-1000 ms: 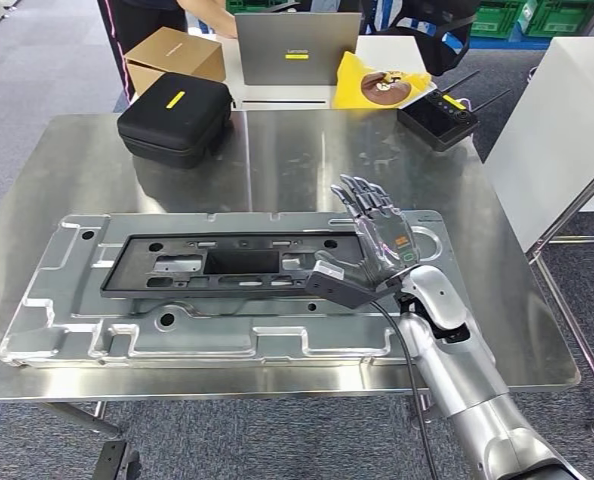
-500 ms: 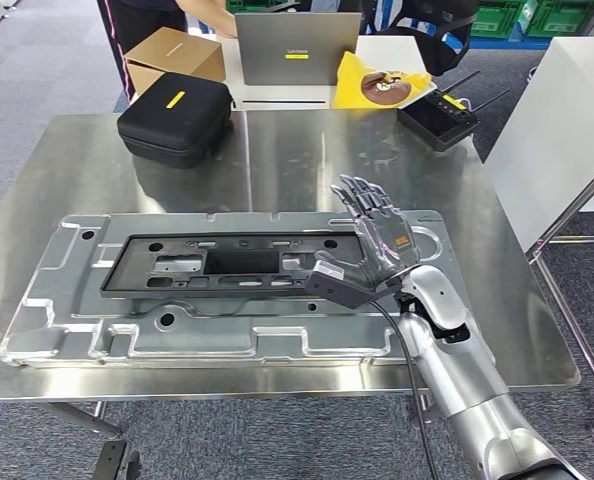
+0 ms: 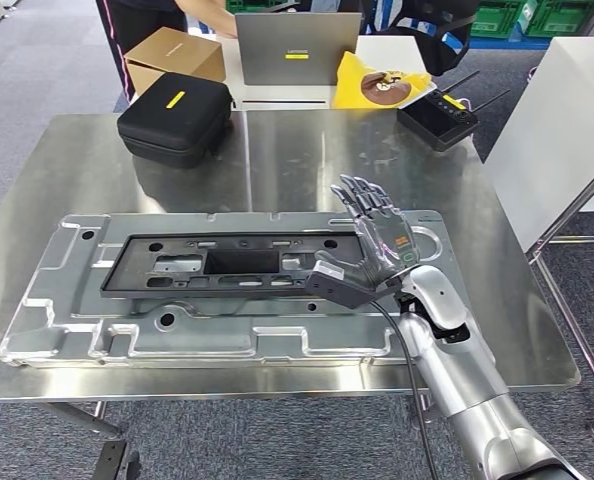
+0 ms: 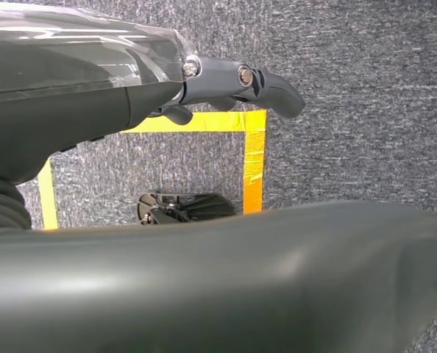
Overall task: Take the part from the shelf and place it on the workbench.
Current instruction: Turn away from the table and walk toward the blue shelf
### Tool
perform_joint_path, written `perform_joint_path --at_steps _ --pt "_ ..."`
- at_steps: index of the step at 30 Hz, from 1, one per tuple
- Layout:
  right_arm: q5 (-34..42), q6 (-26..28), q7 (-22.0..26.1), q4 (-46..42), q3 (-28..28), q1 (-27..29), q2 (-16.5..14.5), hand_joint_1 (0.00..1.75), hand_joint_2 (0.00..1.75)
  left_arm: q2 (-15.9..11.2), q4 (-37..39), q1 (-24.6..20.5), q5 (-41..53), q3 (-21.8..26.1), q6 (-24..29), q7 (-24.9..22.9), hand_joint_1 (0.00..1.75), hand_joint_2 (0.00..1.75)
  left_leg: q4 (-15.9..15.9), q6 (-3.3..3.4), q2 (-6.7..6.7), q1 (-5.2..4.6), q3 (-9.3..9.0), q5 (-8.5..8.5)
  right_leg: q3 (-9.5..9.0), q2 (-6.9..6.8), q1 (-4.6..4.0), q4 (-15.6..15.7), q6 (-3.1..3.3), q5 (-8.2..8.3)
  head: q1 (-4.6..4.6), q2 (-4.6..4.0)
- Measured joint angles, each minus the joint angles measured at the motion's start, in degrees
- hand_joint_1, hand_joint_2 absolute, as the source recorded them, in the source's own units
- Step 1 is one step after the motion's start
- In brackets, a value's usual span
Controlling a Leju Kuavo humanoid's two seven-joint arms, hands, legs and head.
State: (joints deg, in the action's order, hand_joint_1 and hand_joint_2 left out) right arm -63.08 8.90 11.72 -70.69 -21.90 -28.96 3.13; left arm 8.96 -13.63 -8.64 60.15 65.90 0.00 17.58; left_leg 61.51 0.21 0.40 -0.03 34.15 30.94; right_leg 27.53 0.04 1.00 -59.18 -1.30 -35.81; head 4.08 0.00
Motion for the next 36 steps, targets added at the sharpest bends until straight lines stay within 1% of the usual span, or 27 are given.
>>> perform_joint_path --at_steps 36 --pt "0.0 0.0 0.0 0.0 0.0 0.0 0.0 0.0 0.0 0.0 0.0 0.0 0.0 0.0 0.0 0.0 0.0 0.0 0.0 0.0 0.0 0.0 0.0 0.0 0.0 0.0 0.0 0.0 0.0 0.0 0.01 0.0"
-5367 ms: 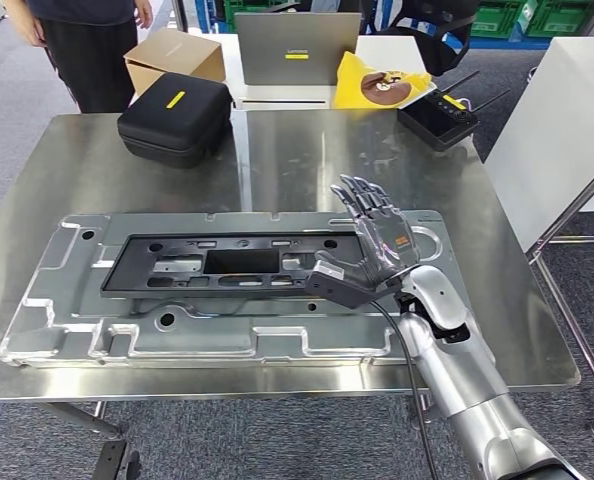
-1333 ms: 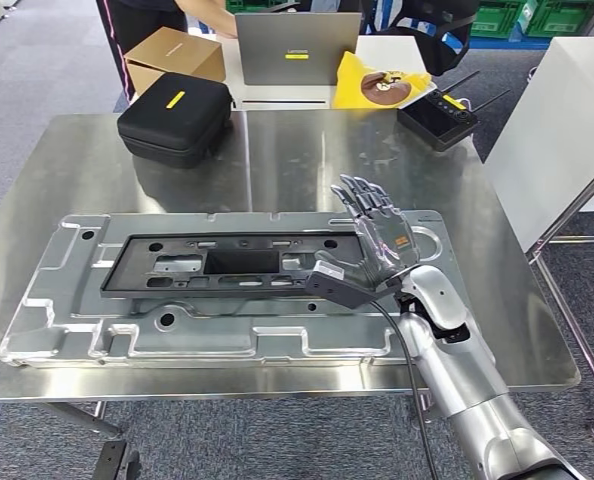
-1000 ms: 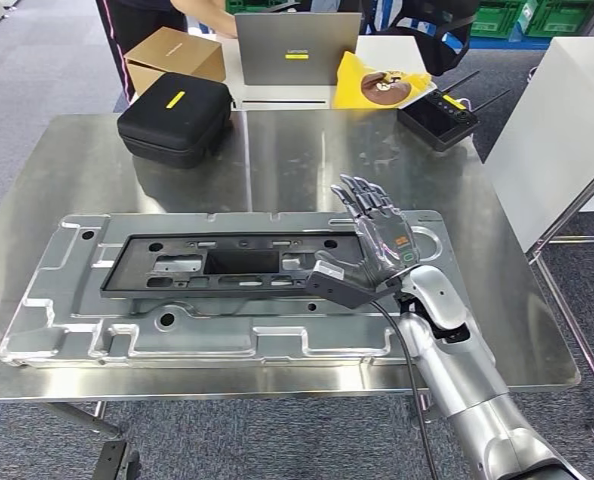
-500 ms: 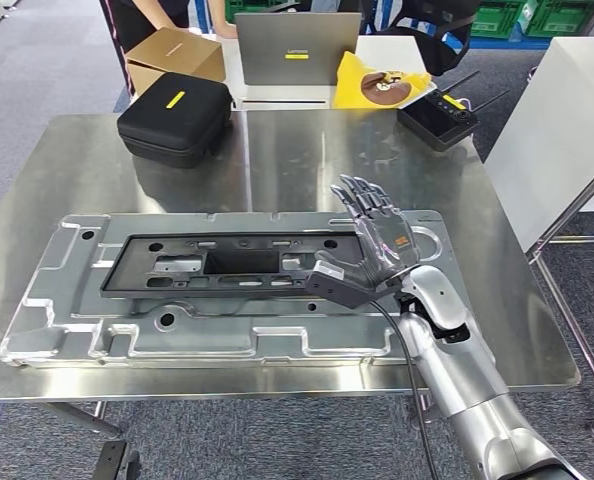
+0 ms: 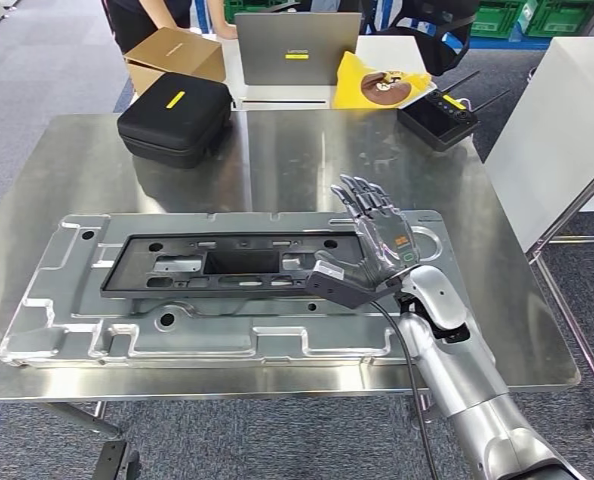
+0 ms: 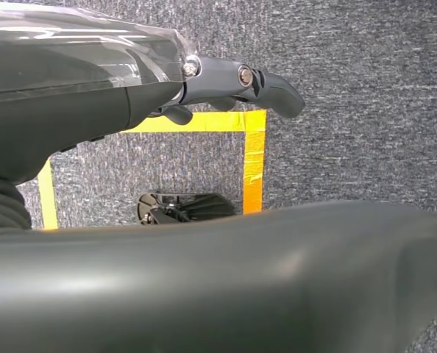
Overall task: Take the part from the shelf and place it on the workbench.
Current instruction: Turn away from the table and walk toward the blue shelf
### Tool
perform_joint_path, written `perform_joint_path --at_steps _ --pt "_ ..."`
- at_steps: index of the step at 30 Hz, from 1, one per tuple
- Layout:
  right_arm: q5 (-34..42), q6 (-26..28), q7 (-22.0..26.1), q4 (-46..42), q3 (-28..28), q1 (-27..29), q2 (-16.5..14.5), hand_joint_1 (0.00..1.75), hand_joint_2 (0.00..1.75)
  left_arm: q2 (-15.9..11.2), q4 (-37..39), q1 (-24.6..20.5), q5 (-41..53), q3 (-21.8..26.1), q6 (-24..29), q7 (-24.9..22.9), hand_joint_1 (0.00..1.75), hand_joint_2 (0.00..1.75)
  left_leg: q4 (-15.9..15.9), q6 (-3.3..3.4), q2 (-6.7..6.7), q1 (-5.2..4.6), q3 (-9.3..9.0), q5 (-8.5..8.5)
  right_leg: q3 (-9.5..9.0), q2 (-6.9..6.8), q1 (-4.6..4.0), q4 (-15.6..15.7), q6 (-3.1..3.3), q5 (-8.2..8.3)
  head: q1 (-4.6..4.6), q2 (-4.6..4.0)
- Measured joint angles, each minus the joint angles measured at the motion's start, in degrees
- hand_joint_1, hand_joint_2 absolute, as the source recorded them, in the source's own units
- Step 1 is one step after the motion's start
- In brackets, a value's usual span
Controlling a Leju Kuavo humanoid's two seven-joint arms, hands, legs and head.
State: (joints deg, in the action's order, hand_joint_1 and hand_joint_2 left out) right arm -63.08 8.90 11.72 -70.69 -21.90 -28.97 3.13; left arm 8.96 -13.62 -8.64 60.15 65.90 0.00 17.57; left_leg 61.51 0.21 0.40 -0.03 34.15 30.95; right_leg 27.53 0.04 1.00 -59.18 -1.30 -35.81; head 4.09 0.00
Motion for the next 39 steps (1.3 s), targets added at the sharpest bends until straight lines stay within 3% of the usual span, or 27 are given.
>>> perform_joint_path --at_steps 39 --pt "0.0 0.0 0.0 0.0 0.0 0.0 0.0 0.0 0.0 0.0 0.0 0.0 0.0 0.0 0.0 0.0 0.0 0.0 0.0 0.0 0.0 0.0 0.0 0.0 0.0 0.0 0.0 0.0 0.0 0.0 0.0 0.0"
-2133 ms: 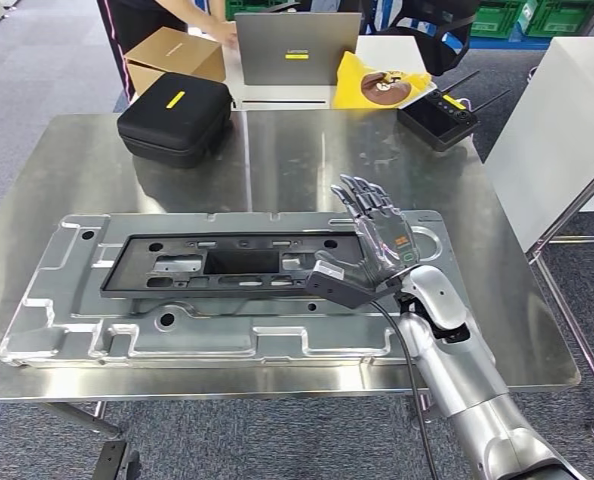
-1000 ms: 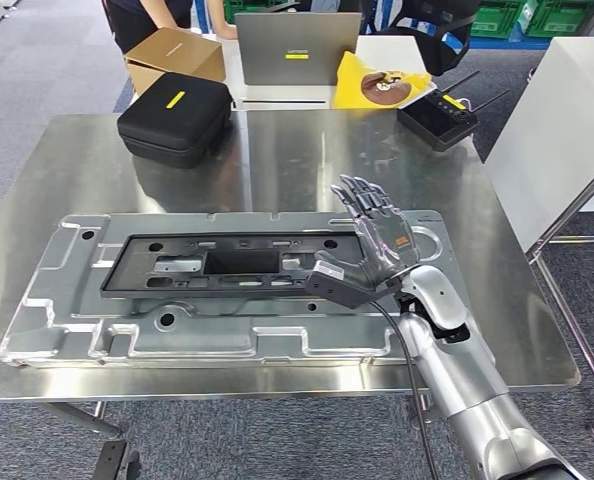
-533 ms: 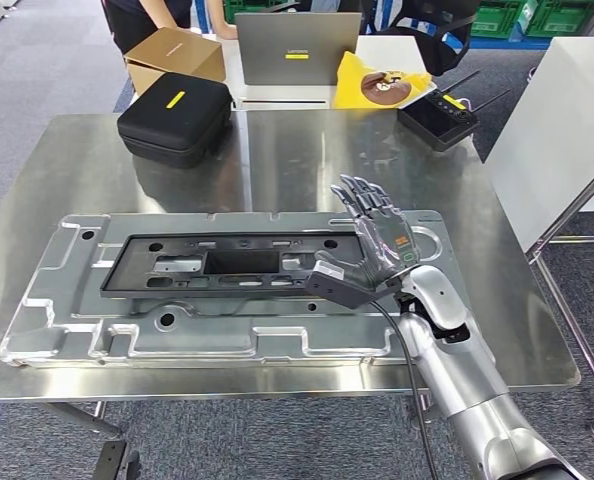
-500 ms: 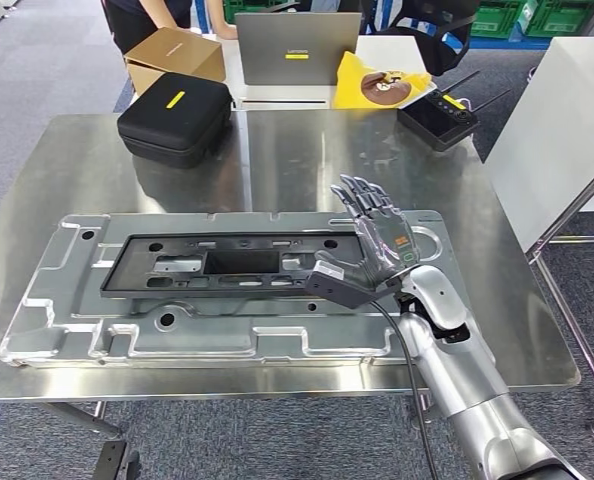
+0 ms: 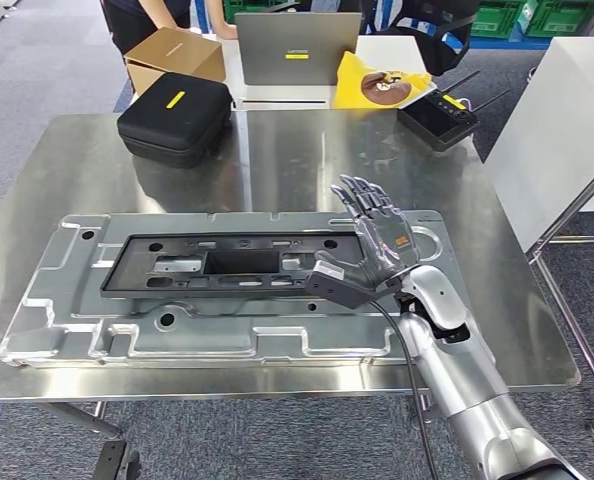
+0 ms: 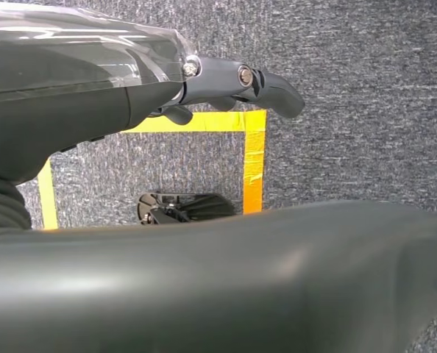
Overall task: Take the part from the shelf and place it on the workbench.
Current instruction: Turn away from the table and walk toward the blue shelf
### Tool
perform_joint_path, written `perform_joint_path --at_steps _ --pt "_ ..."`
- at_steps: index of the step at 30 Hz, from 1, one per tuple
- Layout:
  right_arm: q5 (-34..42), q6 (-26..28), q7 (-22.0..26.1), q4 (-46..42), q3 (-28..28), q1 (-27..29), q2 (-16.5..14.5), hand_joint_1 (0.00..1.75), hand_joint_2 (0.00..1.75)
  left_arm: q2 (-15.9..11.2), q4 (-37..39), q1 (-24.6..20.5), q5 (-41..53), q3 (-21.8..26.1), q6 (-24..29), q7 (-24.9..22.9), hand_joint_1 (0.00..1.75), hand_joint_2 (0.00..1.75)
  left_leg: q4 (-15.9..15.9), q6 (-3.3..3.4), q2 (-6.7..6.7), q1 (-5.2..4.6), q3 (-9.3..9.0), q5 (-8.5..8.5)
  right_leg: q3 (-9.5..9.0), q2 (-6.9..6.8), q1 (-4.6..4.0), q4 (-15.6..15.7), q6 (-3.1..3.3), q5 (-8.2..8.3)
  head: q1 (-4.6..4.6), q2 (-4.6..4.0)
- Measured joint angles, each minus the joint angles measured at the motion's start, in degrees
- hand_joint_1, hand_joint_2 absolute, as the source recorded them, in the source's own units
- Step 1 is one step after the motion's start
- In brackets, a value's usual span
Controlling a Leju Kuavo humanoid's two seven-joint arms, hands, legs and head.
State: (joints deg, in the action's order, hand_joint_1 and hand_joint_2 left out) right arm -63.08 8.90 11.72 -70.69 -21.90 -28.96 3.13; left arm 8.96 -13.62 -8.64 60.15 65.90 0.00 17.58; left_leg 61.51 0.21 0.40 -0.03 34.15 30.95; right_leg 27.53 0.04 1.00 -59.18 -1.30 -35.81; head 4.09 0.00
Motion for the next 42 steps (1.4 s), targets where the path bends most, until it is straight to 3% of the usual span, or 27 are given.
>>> perform_joint_path --at_steps 42 --pt "0.0 0.0 0.0 0.0 0.0 0.0 0.0 0.0 0.0 0.0 0.0 0.0 0.0 0.0 0.0 0.0 0.0 0.0 0.0 0.0 0.0 0.0 0.0 0.0 0.0 0.0 0.0 0.0 0.0 0.0 0.0 0.0"
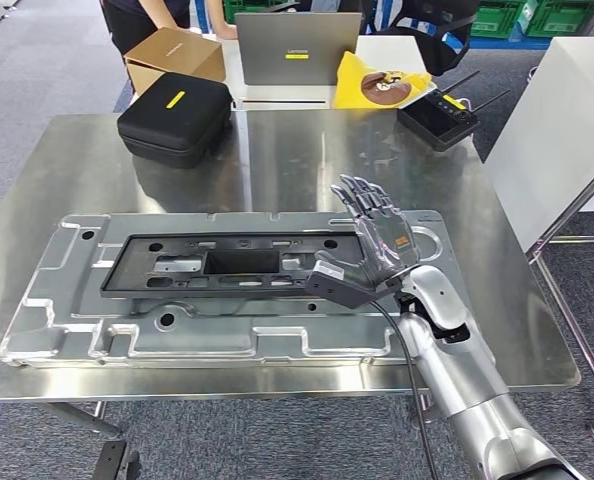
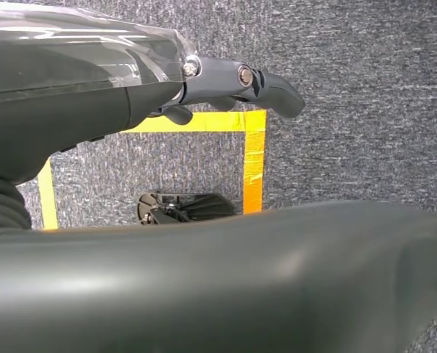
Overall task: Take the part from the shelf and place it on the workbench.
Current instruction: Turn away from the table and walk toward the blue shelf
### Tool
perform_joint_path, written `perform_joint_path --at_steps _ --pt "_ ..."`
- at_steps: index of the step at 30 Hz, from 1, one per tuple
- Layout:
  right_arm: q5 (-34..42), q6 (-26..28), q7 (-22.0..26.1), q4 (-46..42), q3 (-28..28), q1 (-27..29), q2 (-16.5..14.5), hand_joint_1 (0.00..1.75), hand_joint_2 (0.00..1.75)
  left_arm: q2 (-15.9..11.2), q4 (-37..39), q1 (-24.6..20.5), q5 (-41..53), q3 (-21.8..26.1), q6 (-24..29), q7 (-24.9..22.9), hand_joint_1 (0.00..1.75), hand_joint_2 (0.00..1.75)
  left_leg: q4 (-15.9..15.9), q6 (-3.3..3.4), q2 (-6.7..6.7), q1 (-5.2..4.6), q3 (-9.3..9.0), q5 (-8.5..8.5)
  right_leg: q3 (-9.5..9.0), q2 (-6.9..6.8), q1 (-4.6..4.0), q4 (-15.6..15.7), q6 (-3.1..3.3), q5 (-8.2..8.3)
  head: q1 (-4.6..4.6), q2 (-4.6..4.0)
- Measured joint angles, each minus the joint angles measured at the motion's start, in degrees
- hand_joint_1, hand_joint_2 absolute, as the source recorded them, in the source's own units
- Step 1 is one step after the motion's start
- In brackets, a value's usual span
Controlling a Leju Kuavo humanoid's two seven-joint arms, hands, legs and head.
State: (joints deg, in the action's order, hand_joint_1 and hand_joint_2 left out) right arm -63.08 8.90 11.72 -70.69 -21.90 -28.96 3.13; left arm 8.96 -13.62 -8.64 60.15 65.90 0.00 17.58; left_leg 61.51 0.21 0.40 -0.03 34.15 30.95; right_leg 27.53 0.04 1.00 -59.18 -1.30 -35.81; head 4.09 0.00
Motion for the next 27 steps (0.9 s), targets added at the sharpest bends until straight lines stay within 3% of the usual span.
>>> perform_joint_path --at_steps 27 --pt "0.0 0.0 0.0 0.0 0.0 0.0 0.0 0.0 0.0 0.0 0.0 0.0 0.0 0.0 0.0 0.0 0.0 0.0 0.0 0.0 0.0 0.0 0.0 0.0 0.0 0.0 0.0 0.0 0.0 0.0 0.0 0.0"
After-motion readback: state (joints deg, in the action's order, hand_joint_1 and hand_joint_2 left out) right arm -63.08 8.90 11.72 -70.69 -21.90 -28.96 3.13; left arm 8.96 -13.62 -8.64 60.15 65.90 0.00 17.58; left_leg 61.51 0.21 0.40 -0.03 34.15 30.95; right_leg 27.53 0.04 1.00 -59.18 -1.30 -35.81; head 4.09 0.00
